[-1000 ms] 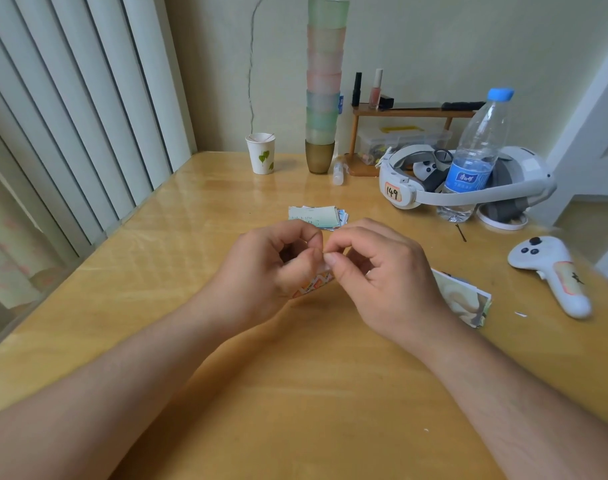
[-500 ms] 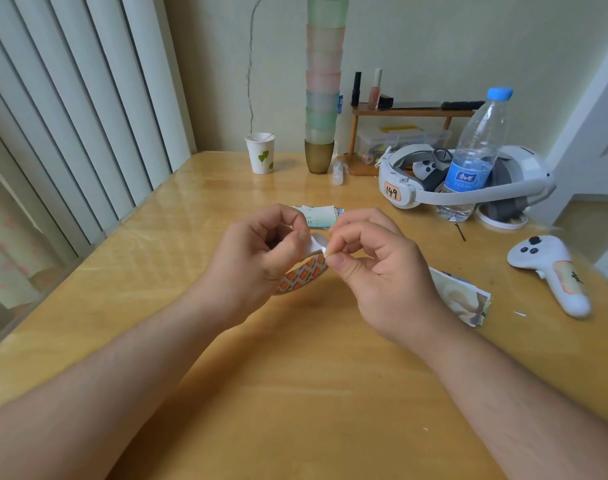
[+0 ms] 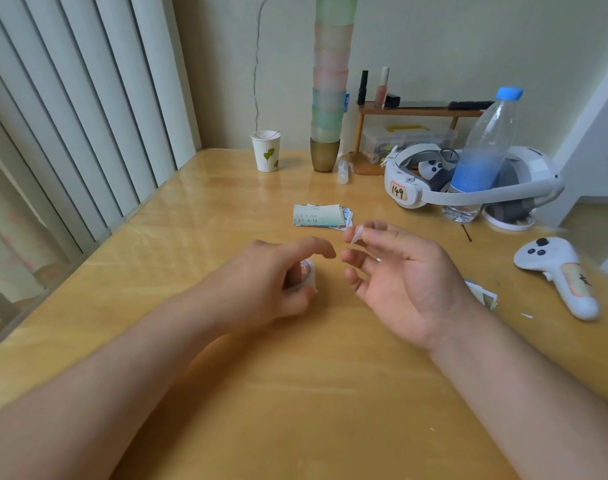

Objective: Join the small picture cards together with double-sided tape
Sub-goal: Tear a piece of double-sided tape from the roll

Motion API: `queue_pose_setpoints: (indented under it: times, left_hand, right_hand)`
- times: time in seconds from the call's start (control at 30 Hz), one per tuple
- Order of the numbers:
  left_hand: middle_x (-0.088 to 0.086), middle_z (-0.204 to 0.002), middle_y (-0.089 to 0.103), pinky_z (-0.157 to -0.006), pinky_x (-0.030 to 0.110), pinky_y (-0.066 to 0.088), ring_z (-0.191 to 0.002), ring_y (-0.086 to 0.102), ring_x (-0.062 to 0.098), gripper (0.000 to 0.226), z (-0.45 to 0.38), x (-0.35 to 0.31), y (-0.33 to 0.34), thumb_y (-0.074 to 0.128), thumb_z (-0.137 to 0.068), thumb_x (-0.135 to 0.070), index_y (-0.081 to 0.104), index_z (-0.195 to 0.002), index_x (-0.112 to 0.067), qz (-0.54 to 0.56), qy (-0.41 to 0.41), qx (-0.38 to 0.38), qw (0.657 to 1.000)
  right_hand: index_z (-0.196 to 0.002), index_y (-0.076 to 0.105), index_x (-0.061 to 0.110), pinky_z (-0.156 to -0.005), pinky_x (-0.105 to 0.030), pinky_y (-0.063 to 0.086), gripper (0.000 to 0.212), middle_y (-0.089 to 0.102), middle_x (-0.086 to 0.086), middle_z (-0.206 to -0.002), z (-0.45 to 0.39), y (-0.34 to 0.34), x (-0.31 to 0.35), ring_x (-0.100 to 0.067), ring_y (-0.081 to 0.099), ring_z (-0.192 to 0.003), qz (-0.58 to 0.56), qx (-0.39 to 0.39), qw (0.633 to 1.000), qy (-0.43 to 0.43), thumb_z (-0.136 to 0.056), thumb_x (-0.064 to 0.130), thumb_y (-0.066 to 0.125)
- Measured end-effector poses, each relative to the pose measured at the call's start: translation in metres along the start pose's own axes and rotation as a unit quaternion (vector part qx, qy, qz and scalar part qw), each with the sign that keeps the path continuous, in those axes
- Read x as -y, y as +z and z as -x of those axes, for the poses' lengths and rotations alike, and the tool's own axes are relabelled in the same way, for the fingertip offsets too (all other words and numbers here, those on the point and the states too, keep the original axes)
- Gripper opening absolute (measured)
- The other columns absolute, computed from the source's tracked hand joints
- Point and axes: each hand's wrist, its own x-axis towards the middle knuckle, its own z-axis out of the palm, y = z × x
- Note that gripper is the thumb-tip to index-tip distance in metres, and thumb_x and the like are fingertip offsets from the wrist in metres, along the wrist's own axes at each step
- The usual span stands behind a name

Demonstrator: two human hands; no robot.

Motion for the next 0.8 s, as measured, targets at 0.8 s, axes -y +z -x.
queue_pose_setpoints:
  times: [0.8]
  left_hand:
    - [0.003, -0.091, 0.063, -0.073, 0.025, 0.044, -0.076, 0.057, 0.016, 0.017, -0.014, -0.054, 0.002, 0.058, -0.099, -0.017, 0.075, -0.097, -0.012, 0.732, -0.296, -0.053, 0.612]
  right_hand:
    - [-0.117, 0.077, 0.02, -0.068, -0.026, 0.046, 0.047, 0.049, -0.002, -0.096, -0.006, -0.001, -0.009, -0.017, 0.048, -0.08, -0.056, 0.087, 0.992, 0.078, -0.075, 0.035, 0.062]
